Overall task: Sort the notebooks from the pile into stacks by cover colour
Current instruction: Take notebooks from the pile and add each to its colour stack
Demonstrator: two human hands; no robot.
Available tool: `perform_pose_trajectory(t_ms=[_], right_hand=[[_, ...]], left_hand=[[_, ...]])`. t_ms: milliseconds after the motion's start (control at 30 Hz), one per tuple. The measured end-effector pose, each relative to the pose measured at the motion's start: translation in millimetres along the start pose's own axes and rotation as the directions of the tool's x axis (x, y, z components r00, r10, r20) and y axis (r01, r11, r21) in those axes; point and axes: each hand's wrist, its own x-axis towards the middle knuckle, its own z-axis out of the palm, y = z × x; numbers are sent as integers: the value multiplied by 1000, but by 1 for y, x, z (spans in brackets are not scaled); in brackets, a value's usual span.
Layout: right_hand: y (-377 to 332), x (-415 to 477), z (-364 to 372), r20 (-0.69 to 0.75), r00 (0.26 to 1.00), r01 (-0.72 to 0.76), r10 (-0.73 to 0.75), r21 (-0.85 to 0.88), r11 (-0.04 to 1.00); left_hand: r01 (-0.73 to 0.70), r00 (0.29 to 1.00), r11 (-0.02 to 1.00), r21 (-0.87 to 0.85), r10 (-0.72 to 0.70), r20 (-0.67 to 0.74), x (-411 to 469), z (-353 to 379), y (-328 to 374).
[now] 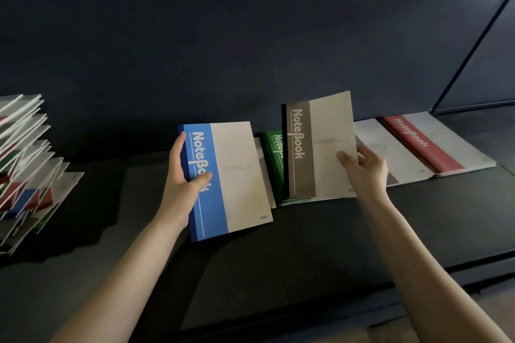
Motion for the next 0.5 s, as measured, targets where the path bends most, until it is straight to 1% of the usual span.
perform_pose_trajectory(t_ms=[167,367,433,500], right_hand=[[4,25,-34,16,1000,15,-15,-35,999],[18,50,-78,1,1000,24,-24,20,999],[25,59,-96,-18,1000,23,-22,27,999],[31,68,-113,-11,1000,16,-15,46,999]], left_hand=[[-5,998,1000,-24,6,55,-1,50,8],[-13,994,1000,-4,13,104,-4,108,13],[-3,995,1000,8,2,99,-1,120,16],[1,998,1000,9,-2,59,5,127,22]])
